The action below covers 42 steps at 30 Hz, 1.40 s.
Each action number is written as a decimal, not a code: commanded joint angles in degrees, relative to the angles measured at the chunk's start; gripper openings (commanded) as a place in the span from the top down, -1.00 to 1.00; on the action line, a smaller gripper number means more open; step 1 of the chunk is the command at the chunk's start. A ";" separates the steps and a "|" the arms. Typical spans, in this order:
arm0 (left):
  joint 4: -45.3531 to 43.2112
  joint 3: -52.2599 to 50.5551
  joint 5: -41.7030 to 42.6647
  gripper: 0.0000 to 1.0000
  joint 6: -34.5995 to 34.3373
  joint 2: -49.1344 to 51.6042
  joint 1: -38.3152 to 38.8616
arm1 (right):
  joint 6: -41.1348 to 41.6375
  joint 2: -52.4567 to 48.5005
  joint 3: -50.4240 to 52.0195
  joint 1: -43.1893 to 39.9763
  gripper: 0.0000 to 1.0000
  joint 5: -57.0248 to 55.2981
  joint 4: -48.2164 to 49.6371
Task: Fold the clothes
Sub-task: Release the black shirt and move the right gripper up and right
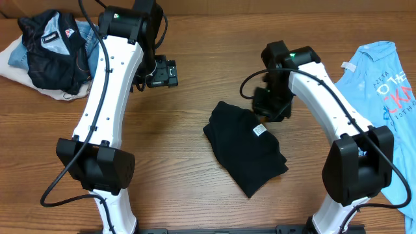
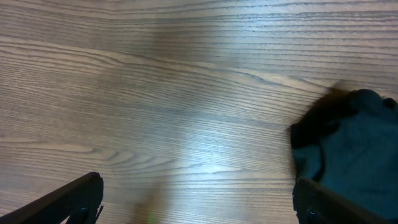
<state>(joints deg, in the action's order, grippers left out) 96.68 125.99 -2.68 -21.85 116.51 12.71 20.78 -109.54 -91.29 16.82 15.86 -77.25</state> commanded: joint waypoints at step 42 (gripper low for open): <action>0.15 -0.28 -0.90 -1.00 1.31 -0.57 -1.46 | -33.05 -15.08 -13.92 -12.17 0.56 36.96 -1.40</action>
<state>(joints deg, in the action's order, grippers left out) 96.66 125.97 -2.87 -21.82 116.51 11.51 -6.11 -125.12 -96.29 6.33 51.27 -72.23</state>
